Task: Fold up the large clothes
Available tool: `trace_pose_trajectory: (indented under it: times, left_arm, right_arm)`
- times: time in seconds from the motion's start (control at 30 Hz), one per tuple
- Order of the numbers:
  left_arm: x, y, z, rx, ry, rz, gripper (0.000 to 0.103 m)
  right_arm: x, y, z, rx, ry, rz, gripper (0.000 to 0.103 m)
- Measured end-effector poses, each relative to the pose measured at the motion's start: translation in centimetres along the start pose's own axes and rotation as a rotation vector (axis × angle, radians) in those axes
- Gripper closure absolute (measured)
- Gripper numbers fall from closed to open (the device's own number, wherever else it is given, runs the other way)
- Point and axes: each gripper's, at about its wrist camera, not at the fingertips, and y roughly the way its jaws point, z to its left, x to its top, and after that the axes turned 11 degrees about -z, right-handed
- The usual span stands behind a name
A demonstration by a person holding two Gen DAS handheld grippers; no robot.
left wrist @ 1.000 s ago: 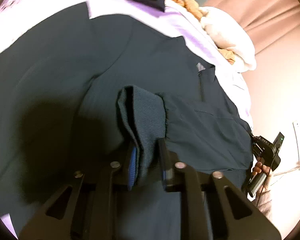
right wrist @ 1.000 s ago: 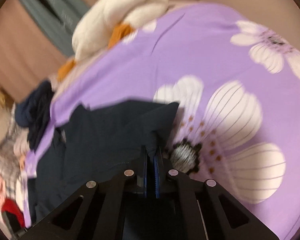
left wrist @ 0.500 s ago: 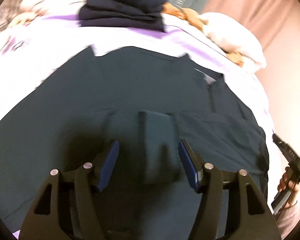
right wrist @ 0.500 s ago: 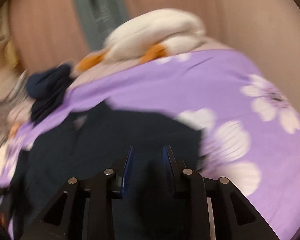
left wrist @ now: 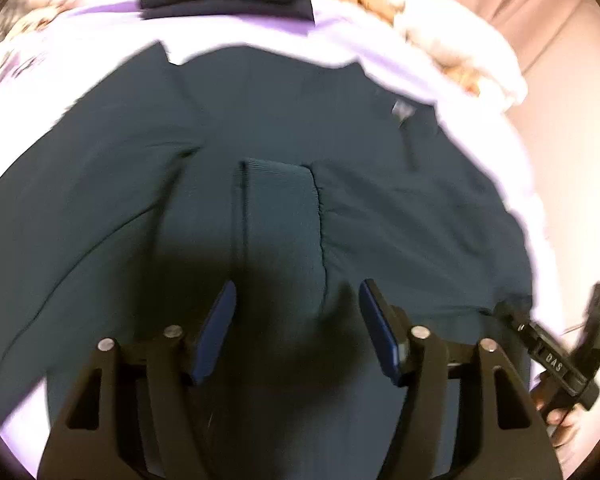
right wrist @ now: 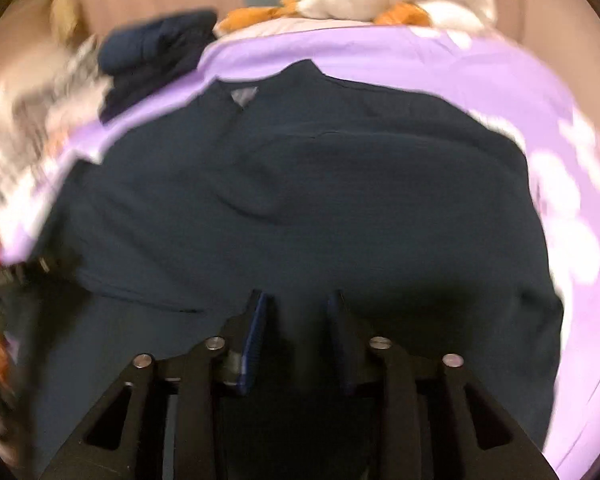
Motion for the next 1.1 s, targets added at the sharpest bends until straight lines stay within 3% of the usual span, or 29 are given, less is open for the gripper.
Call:
trace_pose_trajectory:
  times: [0.07, 0.13, 0.23, 0.33, 0.53, 0.67, 0.73, 0.93, 1.1]
  left_arm:
    - [-1.2, -4.3, 1.7, -0.013, -0.052, -0.067, 0.014]
    - [-3.0, -8.3, 3.7, -0.02, -0.111, -0.125, 0.007]
    - [-5.8, -13.6, 7.8, -0.009, -0.217, -0.165, 0.006]
    - [-9.8, -18.3, 13.5, -0.051, -0.405, -0.174, 0.006]
    - [-17.0, -26.3, 23.1, -0.017, -0.732, -0.269, 0.006]
    - [-19.6, -27.7, 25.8, -0.092, -0.904, -0.317, 0.005]
    - [-19.6, -27.5, 26.0, -0.116, -0.927, -0.318, 0.005]
    - [-18.9, -26.2, 27.2, -0.186, -0.986, -0.325, 0.005]
    - [-17.0, -24.5, 29.0, -0.218, -1.055, -0.348, 0.005]
  right_arm:
    - [-0.4, -2.7, 0.3, 0.105, 0.083, -0.039, 0.045]
    - [-1.8, -5.7, 0.8, 0.174, 0.127, -0.073, 0.04]
    - [-4.3, -8.6, 1.9, 0.227, 0.155, -0.072, 0.035]
    - [-7.1, -11.6, 2.0, 0.273, 0.216, -0.102, 0.028]
    - [-8.9, -12.6, 3.8, 0.355, 0.271, -0.066, 0.025]
    - [-8.6, -12.6, 5.9, 0.448, 0.314, -0.074, 0.024]
    - [-8.6, -12.7, 7.3, 0.497, 0.317, -0.071, 0.024]
    - [-9.4, -12.8, 11.3, 0.505, 0.212, -0.035, 0.024]
    - [-9.9, -13.8, 11.9, 0.486, 0.136, -0.038, 0.024]
